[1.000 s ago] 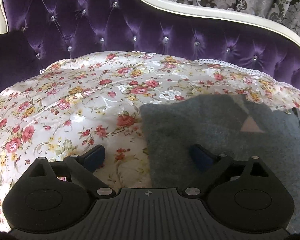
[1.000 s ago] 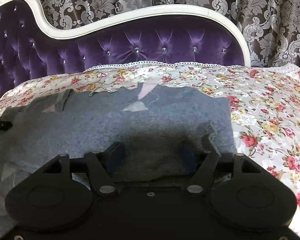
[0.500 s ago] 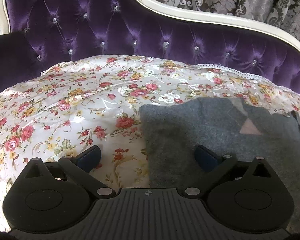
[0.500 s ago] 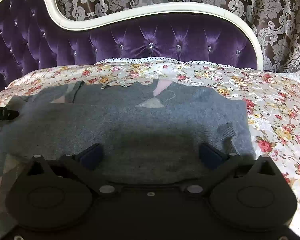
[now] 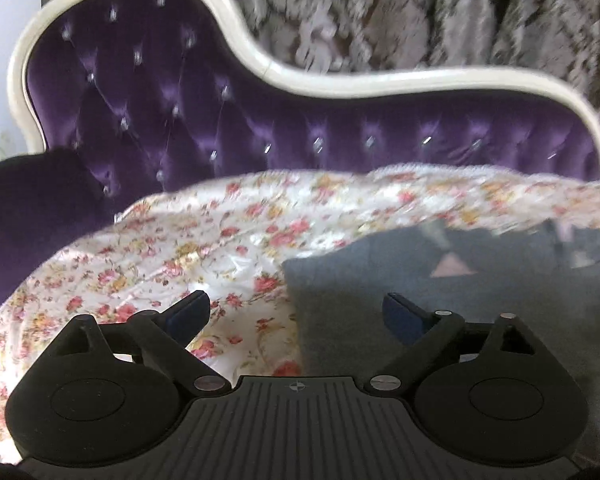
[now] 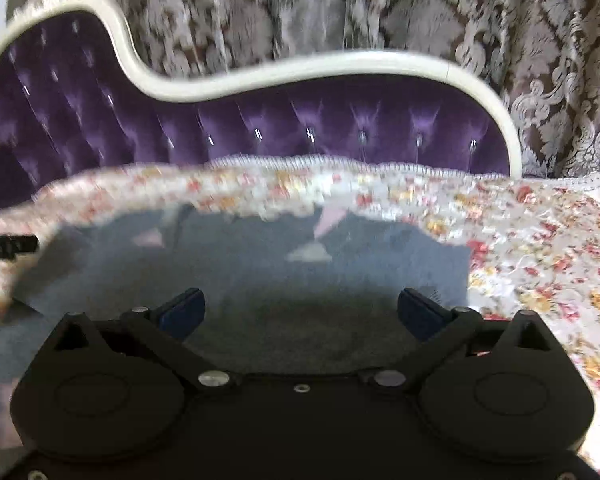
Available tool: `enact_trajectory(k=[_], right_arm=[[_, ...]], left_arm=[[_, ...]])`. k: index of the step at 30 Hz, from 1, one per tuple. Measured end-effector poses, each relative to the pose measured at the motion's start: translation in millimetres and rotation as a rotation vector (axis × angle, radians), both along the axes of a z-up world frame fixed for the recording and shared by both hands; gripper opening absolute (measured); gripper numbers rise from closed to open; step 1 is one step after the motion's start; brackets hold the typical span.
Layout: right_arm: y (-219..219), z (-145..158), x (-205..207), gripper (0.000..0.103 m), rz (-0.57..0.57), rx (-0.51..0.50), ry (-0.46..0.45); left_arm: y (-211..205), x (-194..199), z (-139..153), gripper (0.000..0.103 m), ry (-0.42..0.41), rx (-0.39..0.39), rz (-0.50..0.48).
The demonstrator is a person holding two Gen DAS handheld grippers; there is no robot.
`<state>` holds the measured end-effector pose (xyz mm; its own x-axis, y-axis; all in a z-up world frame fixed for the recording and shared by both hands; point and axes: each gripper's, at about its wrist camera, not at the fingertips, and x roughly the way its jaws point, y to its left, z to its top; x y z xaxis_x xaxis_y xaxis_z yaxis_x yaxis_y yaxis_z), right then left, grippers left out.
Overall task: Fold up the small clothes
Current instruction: 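Open the right tool and withdraw it from the folded sweater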
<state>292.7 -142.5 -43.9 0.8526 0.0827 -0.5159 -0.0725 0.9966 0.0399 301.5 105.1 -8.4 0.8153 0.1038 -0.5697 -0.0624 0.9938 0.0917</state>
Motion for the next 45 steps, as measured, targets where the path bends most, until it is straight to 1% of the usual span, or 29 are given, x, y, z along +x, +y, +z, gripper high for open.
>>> enact_trajectory(k=[2,5,8,12,14,18,20,24,28,31,33,36,40,45], right_arm=[[-3,15,-21,0.102,0.019,0.039,-0.027],[-4,32,-52,0.102,0.042,0.041,-0.027],[-4,41,-86,0.102,0.069,0.055,-0.017],[-7,42,-131,0.102,0.086,0.105,-0.004],[-8,41,-151,0.102,0.083,0.126,-0.007],[-9,35,-190,0.102,0.067,0.15,0.002],[-9,31,-205,0.102,0.057,0.136,0.012],[-7,22,-230,0.102,0.054,0.11,0.049],[-10,9,-244,0.102,0.032,0.132,0.099],[-13,-1,-249,0.102,0.013,0.173,0.137],[-14,-6,-250,0.102,0.007,0.198,0.158],[-16,-13,-253,0.102,0.001,0.246,0.178],[-15,-23,-255,0.102,0.012,0.315,0.203],[-9,-24,-257,0.103,0.025,0.305,0.199]], left_arm=[[-1,-24,17,0.094,-0.017,-0.027,-0.024],[-3,-61,36,0.094,-0.019,-0.064,-0.077],[-6,-96,42,0.094,0.008,-0.071,-0.116],[-7,-132,34,0.094,0.074,-0.12,-0.159],[-5,-149,27,0.094,0.115,-0.155,-0.158],[2,-180,12,0.094,0.158,-0.217,-0.136],[4,-195,6,0.094,0.17,-0.228,-0.131],[6,-218,-3,0.094,0.188,-0.225,-0.113],[6,-235,-13,0.094,0.212,-0.246,-0.12],[7,-244,-20,0.093,0.229,-0.251,-0.11],[10,-246,-23,0.093,0.243,-0.268,-0.102],[12,-251,-26,0.093,0.233,-0.293,-0.102],[11,-251,-27,0.093,0.237,-0.286,-0.104],[6,-251,-31,0.092,0.241,-0.306,-0.144]])
